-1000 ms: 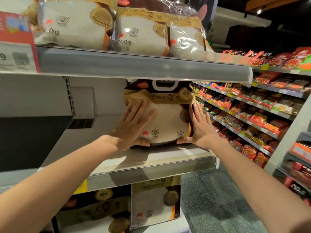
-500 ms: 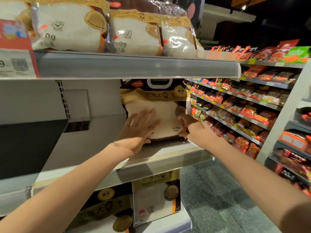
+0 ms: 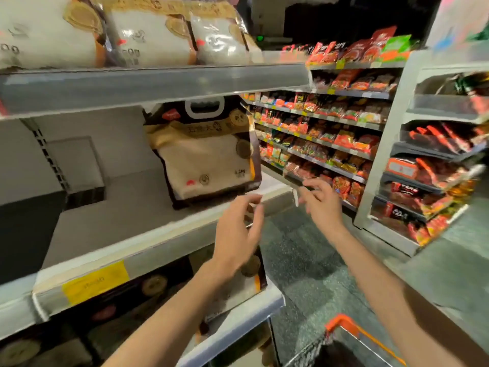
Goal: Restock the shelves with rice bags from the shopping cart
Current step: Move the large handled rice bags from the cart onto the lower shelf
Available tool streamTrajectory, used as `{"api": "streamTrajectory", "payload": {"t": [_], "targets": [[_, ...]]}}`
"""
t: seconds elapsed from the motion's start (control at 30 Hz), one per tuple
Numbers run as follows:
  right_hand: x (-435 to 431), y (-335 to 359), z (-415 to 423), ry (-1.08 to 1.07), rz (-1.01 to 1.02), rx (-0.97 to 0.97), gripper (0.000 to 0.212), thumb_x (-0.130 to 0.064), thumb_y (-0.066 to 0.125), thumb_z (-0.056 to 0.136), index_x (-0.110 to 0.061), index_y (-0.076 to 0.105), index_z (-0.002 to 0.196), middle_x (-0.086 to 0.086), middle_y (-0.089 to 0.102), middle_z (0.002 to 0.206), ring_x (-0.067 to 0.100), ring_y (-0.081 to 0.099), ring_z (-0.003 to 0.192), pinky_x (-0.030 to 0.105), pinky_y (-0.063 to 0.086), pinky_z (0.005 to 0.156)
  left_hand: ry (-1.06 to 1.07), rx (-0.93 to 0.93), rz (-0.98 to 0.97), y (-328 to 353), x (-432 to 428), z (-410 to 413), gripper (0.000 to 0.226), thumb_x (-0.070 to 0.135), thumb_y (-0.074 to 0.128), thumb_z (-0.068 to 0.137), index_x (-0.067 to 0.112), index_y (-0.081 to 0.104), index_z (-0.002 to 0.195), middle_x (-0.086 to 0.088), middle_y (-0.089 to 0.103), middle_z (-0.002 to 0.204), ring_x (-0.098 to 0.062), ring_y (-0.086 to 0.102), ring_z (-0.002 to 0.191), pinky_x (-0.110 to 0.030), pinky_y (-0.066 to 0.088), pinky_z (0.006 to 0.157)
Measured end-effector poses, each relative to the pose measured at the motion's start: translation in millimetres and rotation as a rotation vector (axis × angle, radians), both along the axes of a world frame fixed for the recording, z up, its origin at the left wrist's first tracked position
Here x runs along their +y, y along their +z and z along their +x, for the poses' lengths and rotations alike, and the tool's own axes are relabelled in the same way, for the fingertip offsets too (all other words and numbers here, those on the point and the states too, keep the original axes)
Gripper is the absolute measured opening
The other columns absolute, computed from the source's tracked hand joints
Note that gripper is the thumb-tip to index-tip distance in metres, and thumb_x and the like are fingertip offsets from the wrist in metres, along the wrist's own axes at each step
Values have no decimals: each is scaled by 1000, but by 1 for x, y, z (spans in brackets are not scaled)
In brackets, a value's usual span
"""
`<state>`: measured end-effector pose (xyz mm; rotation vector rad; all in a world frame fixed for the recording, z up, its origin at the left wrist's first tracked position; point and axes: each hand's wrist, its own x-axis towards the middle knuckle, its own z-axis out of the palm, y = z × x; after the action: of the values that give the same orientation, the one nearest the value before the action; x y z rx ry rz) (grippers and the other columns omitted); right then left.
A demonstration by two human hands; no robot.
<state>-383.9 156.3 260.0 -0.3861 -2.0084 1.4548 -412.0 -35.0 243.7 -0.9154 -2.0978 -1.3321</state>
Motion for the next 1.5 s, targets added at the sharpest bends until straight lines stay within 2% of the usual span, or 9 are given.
{"api": "streamTrajectory", "payload": {"t": [0.23, 0.37, 0.53, 0.67, 0.8, 1.1, 1.23, 1.37, 1.5], "targets": [[42, -115, 142, -71, -189, -343, 20, -3, 59, 94, -4, 58, 114, 7, 64, 74, -2, 50, 38, 13, 39, 43, -126, -640, -56, -132, 65, 68, 8, 15, 62, 94, 17, 68, 98, 1, 68, 84, -13, 62, 76, -30, 51, 77], [43, -204, 254, -227, -294, -545, 23, 8, 60, 88, 6, 61, 111, 7, 61, 68, -2, 49, 35, 12, 37, 38, -334, -972, -352, -224, 85, 127, 19, 4, 68, 89, 20, 64, 80, -24, 72, 92, -21, 64, 81, -40, 51, 82], [13, -278, 383, -361, -559, -744, 22, 6, 59, 91, 5, 58, 113, 14, 61, 75, 4, 54, 41, 12, 38, 39, -531, -1029, -799, -280, 94, 227, 19, 13, 69, 89, 7, 71, 107, -7, 72, 96, -21, 68, 93, -28, 51, 84], [-2, -310, 463, -497, -530, -855, 41, -12, 67, 90, -5, 56, 129, 5, 64, 109, 17, 62, 84, 29, 52, 71, -645, -1048, -1031, -311, 99, 282, 26, 16, 68, 89, 6, 68, 113, -10, 71, 106, -25, 66, 106, -28, 48, 90], [-11, -314, 517, -759, -399, -948, 55, -29, 71, 87, -15, 50, 136, 9, 50, 137, 28, 49, 125, 39, 42, 104, -606, -1055, -1051, -328, 102, 307, 32, 24, 71, 89, 11, 65, 117, -5, 68, 106, -19, 62, 106, -25, 45, 91], [0, -318, 558, -728, -584, -1004, 68, -36, 72, 86, -14, 43, 143, 8, 54, 139, 26, 51, 127, 33, 41, 101, -509, -1212, -1047, -350, 131, 331, 56, 28, 73, 88, 2, 53, 133, -16, 64, 123, -34, 61, 115, -41, 47, 98], [12, -327, 556, -726, -579, -995, 69, -40, 68, 89, -14, 39, 145, 8, 54, 139, 28, 51, 127, 32, 41, 98, -494, -1236, -1095, -345, 147, 332, 32, 32, 72, 89, 13, 59, 111, -3, 63, 106, -23, 60, 102, -32, 48, 90], [24, -339, 550, -702, -630, -987, 84, -50, 65, 87, -14, 26, 152, 9, 50, 144, 30, 47, 131, 33, 39, 101, -504, -1428, -1209, -363, 163, 322, 83, 70, 82, 52, 11, 66, 109, -3, 72, 106, -24, 70, 95, -33, 54, 81], [38, -348, 549, -673, -692, -959, 93, -51, 69, 84, -18, 19, 155, 7, 49, 145, 29, 47, 132, 32, 38, 102, -522, -1527, -1209, -353, 181, 325, 42, 42, 67, 90, 6, 66, 112, -2, 69, 94, -10, 68, 68, -21, 51, 61]]}}
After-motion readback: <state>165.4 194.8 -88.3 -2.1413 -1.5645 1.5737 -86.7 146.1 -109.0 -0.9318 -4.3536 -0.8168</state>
